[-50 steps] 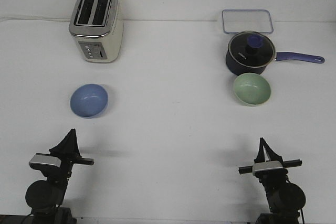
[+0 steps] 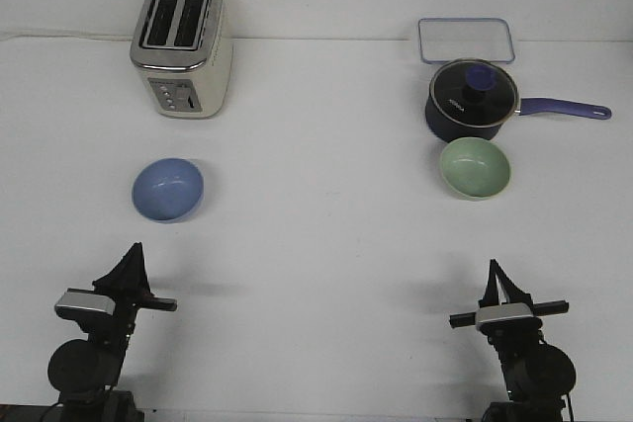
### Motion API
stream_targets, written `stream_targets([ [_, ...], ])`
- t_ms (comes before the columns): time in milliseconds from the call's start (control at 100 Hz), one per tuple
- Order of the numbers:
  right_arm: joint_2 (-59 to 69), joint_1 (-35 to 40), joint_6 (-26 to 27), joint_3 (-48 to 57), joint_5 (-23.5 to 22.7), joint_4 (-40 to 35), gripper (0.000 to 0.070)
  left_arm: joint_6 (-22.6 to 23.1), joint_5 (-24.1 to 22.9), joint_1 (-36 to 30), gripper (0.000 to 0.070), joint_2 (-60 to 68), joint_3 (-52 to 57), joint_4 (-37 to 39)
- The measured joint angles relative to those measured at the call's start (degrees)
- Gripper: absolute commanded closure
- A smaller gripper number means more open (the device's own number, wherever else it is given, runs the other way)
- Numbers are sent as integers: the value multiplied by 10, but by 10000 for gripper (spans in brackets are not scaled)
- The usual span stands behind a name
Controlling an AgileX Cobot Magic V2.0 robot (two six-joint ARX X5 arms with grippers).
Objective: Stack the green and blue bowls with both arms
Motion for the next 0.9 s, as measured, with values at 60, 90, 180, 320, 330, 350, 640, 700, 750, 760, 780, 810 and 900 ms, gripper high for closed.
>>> stream_targets([
  [60, 0, 0, 0, 0, 0, 0, 700, 0, 0, 0, 686, 0, 0, 0],
  [90, 0, 0, 0, 0, 0, 0, 700, 0, 0, 0, 686, 0, 0, 0],
  [180, 0, 0, 0, 0, 0, 0, 700, 0, 0, 0, 686, 0, 0, 0],
  [320, 0, 0, 1, 0, -1, 0, 700, 0, 0, 0, 686, 0, 0, 0],
  [330, 0, 0, 2, 0, -1, 0, 700, 0, 0, 0, 686, 0, 0, 0],
  [350, 0, 0, 3, 0, -1, 0, 700, 0, 0, 0, 686, 0, 0, 0],
  [640, 0, 0, 161, 0, -1, 0, 700, 0, 0, 0, 686, 0, 0, 0],
  [700, 0, 0, 217, 0, -1, -1, 700, 0, 0, 0, 686, 0, 0, 0],
  [750, 0, 0, 260, 0, -1, -4, 700, 0, 0, 0, 686, 0, 0, 0],
  [760, 0, 0, 267, 1, -1, -7, 700, 0, 0, 0, 686, 0, 0, 0],
  [780, 0, 0, 282, 2, -1, -12, 700, 0, 0, 0, 686, 0, 0, 0],
  [810, 0, 0, 303, 5, -1, -23, 700, 0, 0, 0, 686, 0, 0, 0],
  [900, 11, 0, 347, 28, -1, -59, 700, 0, 0, 0, 686, 0, 0, 0],
])
